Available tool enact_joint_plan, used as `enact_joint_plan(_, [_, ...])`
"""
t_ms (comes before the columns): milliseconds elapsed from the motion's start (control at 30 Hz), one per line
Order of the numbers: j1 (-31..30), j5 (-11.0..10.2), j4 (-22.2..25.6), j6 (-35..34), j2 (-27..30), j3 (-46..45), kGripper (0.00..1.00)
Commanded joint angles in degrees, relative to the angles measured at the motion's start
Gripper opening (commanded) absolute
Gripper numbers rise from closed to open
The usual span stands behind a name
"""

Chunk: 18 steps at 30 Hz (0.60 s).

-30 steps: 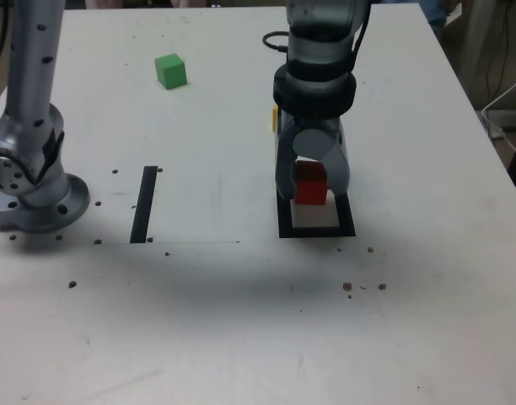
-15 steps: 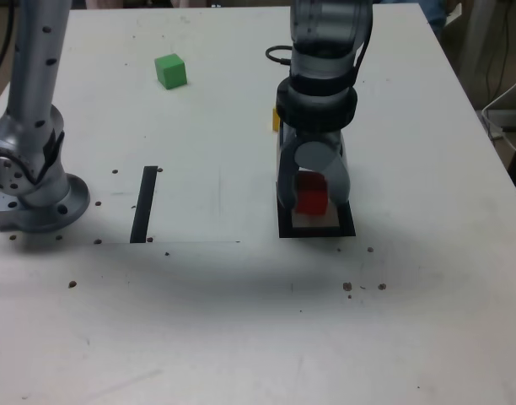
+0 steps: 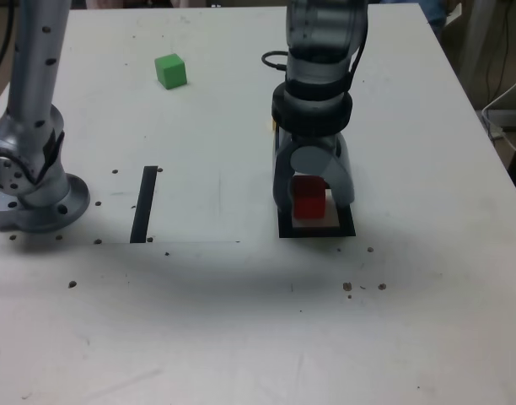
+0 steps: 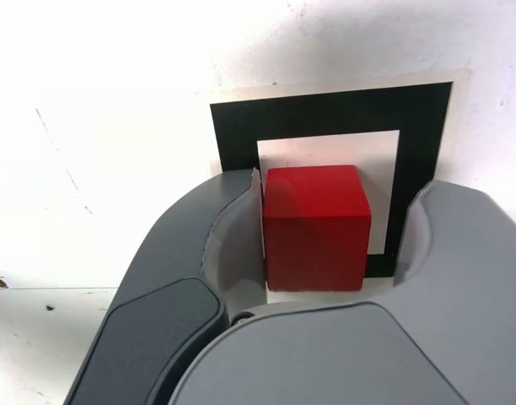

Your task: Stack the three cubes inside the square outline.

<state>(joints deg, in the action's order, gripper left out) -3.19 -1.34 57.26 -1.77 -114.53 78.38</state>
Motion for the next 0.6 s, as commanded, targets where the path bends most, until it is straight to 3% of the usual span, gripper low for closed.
enact_joint_plan(0, [-0.1,-0.7,0.6,0.1,1.5,0.2,1.00])
enact_joint_plan(300, [1.2,-4.4,8.5,1.7,6.0,2.0,1.00])
enact_joint_plan(567, [8.5,-5.0,12.4,12.4,7.9,3.2,1.00])
